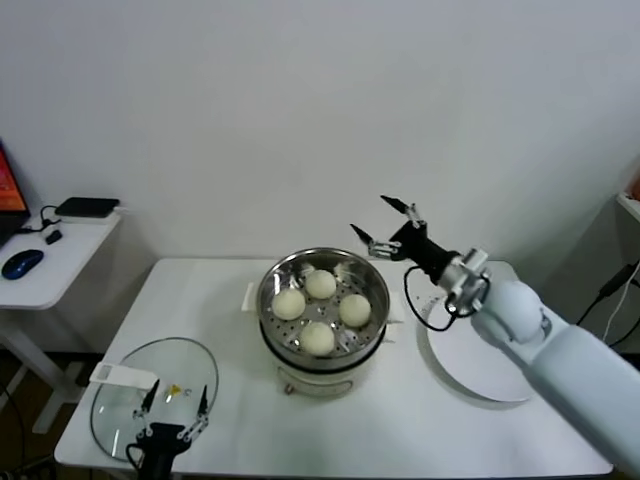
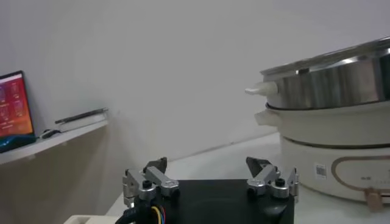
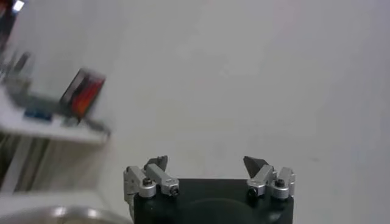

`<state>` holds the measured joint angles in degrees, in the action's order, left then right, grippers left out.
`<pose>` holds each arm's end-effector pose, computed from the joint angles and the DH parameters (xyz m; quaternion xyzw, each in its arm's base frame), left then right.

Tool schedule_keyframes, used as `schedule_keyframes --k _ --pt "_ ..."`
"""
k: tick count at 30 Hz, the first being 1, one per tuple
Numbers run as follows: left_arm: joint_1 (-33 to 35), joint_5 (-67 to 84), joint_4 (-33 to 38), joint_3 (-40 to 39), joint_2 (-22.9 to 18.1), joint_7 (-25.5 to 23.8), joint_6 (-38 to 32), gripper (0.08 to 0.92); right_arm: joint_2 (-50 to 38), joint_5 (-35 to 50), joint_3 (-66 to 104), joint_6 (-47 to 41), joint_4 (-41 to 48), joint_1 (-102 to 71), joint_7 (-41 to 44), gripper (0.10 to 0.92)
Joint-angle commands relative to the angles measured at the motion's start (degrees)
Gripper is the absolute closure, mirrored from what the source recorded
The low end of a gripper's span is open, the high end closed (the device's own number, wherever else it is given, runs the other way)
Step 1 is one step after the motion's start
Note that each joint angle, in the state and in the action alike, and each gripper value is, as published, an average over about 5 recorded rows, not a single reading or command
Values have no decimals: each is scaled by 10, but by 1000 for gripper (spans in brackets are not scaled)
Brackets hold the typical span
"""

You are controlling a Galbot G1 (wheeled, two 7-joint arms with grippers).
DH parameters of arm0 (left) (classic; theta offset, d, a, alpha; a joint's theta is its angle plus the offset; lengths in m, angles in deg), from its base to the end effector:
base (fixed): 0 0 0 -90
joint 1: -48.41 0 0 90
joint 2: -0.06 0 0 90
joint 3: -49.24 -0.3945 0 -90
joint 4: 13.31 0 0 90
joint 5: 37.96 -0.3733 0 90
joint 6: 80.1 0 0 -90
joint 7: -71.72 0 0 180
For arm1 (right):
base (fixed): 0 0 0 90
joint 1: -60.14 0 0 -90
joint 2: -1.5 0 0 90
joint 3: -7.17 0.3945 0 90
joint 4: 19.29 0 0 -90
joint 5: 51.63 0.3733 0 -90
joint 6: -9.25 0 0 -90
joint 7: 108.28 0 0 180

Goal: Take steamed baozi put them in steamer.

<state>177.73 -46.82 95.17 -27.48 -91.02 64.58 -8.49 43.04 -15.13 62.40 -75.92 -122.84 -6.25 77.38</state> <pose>0.0906 0.0761 -0.4331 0.0090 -0.9902 -0.1338 0.0393 0.4167 -0.0926 -0.2091 -0.3269 0.9310 -0.1166 0.1131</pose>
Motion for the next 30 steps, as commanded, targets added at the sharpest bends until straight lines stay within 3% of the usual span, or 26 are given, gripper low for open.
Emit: schedule_keyframes --k 1,11,30 --pt "6 -2 -1 0 1 1 -4 177 188 -58 396 187 -73 -609 -16 203" --pt "19 0 -2 0 4 6 -13 177 270 -66 376 229 -73 -662 -12 203" --pt "18 0 8 -1 2 6 -8 177 291 -92 366 233 -71 -652 -16 203"
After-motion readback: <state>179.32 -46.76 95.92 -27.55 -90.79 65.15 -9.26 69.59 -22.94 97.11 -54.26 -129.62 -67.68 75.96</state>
